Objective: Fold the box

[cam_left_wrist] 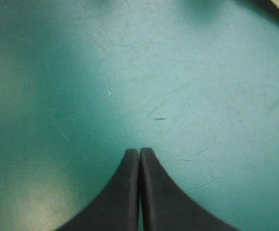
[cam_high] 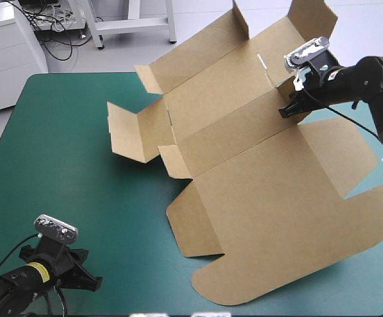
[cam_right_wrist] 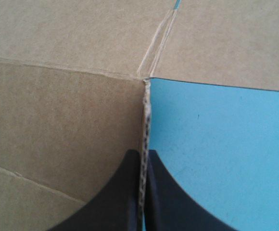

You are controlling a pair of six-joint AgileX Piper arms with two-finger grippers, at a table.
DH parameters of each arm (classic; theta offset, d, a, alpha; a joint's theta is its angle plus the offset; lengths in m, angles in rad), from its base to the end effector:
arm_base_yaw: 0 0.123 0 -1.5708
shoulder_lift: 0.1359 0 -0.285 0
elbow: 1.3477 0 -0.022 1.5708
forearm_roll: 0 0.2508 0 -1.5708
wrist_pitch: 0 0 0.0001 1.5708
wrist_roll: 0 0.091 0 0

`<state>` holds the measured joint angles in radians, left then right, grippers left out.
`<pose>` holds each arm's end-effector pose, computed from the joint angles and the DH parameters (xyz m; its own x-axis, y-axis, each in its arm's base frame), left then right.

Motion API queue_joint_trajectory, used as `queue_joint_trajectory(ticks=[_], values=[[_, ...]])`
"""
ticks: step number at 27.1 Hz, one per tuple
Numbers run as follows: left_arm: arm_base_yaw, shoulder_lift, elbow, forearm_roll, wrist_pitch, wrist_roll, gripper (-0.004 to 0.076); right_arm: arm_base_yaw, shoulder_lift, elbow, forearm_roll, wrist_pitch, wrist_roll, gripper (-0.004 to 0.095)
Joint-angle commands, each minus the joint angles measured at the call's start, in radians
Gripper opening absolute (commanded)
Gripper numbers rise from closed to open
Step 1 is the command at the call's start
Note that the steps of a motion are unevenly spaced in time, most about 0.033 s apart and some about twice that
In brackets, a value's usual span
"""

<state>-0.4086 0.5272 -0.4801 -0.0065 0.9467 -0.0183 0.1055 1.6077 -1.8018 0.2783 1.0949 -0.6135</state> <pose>0.0743 -0.0327 0.2588 -0.7313 0.2925 -0.6162 0.3842 0.9231 -0.0178 0.3411 0.0585 0.4313 -0.5038 -0.5065 -0.6997 -0.5713 0.8029 -0.1699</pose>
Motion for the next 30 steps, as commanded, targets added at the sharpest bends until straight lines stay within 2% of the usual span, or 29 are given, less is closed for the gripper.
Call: queue_joint_trajectory(ticks=[1, 3, 8, 14, 17, 23, 27, 30], values=[[-0.004, 0.007, -0.028, -0.007, -0.041, -0.007, -0.0032, -0.005, 0.018, -0.114, 0.087, -0.030, -0.143, -0.0024], [-0.004, 0.007, -0.028, -0.011, -0.039, -0.007, -0.0032, -0.005, 0.059, -0.154, 0.132, -0.013, -0.213, -0.0024], [-0.004, 0.007, -0.029, -0.001, -0.048, -0.007, -0.0032, -0.001, 0.141, -0.196, 0.180, 0.006, -0.253, -0.0024], [-0.004, 0.007, -0.065, -0.005, -0.041, -0.007, -0.0032, 0.010, 0.218, -0.199, 0.230, 0.043, -0.415, -0.0024], [-0.004, 0.007, -0.149, -0.005, -0.020, -0.007, -0.0032, 0.010, 0.237, -0.198, 0.268, 0.060, -0.426, -0.0024], [-0.004, 0.007, -0.338, -0.005, 0.043, 0.030, -0.0032, 0.012, 0.244, -0.199, 0.366, 0.117, -0.555, -0.0024], [-0.004, 0.007, -0.444, -0.001, 0.090, 0.030, -0.0032, 0.069, 0.246, -0.199, 0.327, 0.137, -0.643, -0.0023], [-0.004, 0.007, -0.471, 0.055, 0.088, 0.030, -0.0032, 0.159, 0.246, -0.199, 0.278, 0.063, -0.758, -0.0024]])
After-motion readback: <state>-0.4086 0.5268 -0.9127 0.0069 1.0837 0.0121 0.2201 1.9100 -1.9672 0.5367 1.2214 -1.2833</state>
